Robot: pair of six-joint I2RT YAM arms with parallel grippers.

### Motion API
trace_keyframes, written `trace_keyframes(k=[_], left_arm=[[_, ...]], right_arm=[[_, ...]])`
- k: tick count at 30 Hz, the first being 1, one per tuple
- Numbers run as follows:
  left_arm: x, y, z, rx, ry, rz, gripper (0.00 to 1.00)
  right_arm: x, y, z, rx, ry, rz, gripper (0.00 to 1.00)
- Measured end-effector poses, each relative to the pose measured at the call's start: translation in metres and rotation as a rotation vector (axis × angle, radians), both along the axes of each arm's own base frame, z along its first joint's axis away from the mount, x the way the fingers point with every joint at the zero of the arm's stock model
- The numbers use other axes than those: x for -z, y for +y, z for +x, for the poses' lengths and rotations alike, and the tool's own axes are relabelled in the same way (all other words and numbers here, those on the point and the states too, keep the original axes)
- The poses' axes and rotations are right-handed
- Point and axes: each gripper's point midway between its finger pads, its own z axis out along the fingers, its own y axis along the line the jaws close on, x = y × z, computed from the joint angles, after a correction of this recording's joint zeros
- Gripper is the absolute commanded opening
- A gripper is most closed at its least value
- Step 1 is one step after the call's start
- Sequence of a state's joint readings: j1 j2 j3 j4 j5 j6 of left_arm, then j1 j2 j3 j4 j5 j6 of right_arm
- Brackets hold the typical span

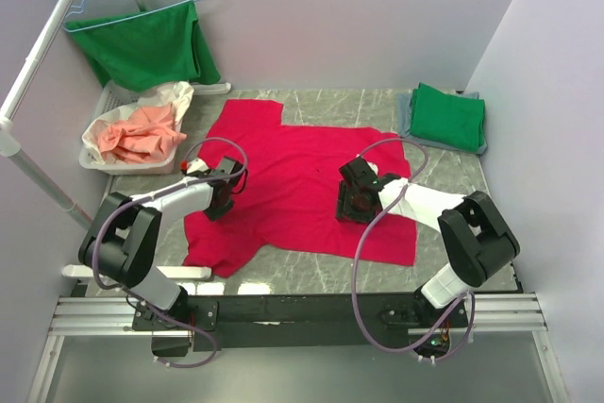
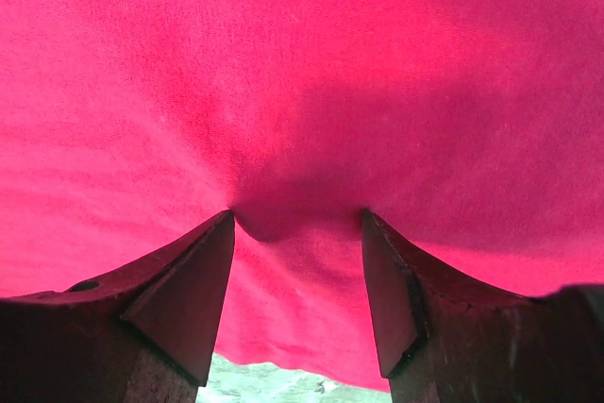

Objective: Fold and stack the t-shirts

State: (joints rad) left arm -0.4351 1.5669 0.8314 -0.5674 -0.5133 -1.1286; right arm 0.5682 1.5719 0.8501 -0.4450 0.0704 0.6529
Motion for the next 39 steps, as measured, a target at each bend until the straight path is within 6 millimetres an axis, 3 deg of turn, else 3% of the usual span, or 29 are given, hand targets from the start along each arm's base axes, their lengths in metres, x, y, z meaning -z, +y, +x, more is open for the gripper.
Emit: trace_keyframes(k=[14,19,23,25,28,30,32,36,39], left_arm=[[0.001,0.012,-0.030,-0.030,-0.008,-0.018,0.33],[-0.001,0.016,-0.046,-0.022,0.037,-0.017,0.39],[-0.018,0.016,-0.044,-0.003,0.074,0.011,0.43],[-0.044,0.006,-0.017,0.013,0.025,0.003,0.43],[-0.093,-0.013,0.041,0.035,-0.092,-0.014,0.45],[-0.125,-0.024,0.084,0.047,-0.167,-0.022,0.46],[-0.142,-0.026,0.117,0.050,-0.206,-0.017,0.46],[-0.149,-0.016,0.180,0.036,-0.242,0.009,0.47],[-0.127,0.001,0.215,0.024,-0.220,0.026,0.47]], right_arm=[[-0.001,0.006,-0.014,0.033,-0.042,0.044,0.63],[-0.002,0.005,-0.020,0.040,-0.023,0.029,0.64],[-0.013,-0.004,-0.022,0.048,0.007,-0.031,0.66],[-0.032,-0.003,-0.008,0.057,-0.018,-0.028,0.66],[-0.071,-0.004,0.032,0.100,-0.109,0.014,0.66],[-0.096,-0.016,0.063,0.151,-0.169,0.035,0.66],[-0.113,-0.032,0.089,0.198,-0.210,0.037,0.66],[-0.122,-0.059,0.137,0.261,-0.237,0.008,0.67],[-0.103,-0.069,0.161,0.277,-0.207,-0.015,0.67]])
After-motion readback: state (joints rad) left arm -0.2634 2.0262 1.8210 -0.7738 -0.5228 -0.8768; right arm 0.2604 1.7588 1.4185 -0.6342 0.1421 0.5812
